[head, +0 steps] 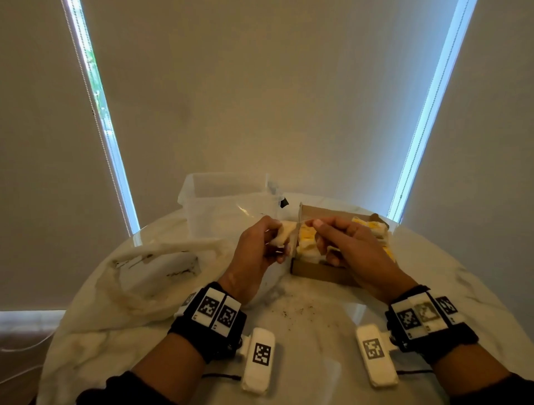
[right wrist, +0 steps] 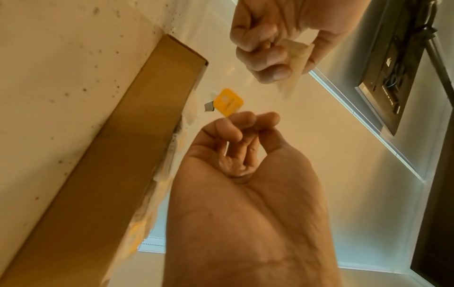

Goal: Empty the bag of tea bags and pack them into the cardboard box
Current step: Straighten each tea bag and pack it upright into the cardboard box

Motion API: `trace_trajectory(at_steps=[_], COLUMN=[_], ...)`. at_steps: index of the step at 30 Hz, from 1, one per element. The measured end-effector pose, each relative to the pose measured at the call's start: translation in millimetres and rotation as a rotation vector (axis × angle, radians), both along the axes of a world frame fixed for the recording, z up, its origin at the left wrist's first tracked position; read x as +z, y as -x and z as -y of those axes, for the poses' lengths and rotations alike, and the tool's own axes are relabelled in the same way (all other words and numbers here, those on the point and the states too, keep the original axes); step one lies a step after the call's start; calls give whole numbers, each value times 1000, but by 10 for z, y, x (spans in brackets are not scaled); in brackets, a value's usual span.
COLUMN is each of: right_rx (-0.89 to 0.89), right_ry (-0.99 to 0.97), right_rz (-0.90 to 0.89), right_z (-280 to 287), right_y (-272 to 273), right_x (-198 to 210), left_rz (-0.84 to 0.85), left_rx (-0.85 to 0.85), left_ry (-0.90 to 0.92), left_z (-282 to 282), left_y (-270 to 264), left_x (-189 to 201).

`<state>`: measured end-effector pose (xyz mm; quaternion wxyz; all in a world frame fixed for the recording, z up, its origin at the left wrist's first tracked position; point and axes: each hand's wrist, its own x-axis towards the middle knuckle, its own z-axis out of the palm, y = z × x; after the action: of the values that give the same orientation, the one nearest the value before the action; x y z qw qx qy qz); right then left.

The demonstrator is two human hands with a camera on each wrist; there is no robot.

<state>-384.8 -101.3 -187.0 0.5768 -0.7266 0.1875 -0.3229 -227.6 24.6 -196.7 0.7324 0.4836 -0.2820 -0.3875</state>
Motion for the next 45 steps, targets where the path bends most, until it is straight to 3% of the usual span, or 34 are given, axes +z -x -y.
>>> trace_trajectory(at_steps=[6, 11, 19, 24, 29, 34, 37, 39, 42, 45], right_rx=[-131, -117, -36, 92, 168, 297, 272, 222, 99, 36], right_ry=[4, 5, 18, 21, -101, 108, 143, 233, 516, 528], right_rz=[109, 57, -15, -56, -37, -186, -226, -195, -135, -36], right_z=[20, -7, 60, 82, 51, -86, -142, -138, -82, -22], right_y=[20, 20, 81, 120, 78, 105, 110, 123, 151, 187], right_x=[56, 71, 48, 70, 77, 111, 152, 174, 197, 257], left_rz=[171, 267, 185, 81, 52, 86, 119, 152, 182, 263], left_rx=[-331, -405, -309, -261, -203, -150, -100, -74, -58, -83], left_ry=[13, -31, 152, 148, 141, 112, 76, 48, 18, -68], left_z=[-35, -91, -124, -102, -81, -33, -9, -7, -15, -34], left_y=[70, 49, 22, -3, -17, -93, -100, -97, -82, -40], left_x=[26, 53, 136, 93, 105, 43, 25, 23, 25, 36])
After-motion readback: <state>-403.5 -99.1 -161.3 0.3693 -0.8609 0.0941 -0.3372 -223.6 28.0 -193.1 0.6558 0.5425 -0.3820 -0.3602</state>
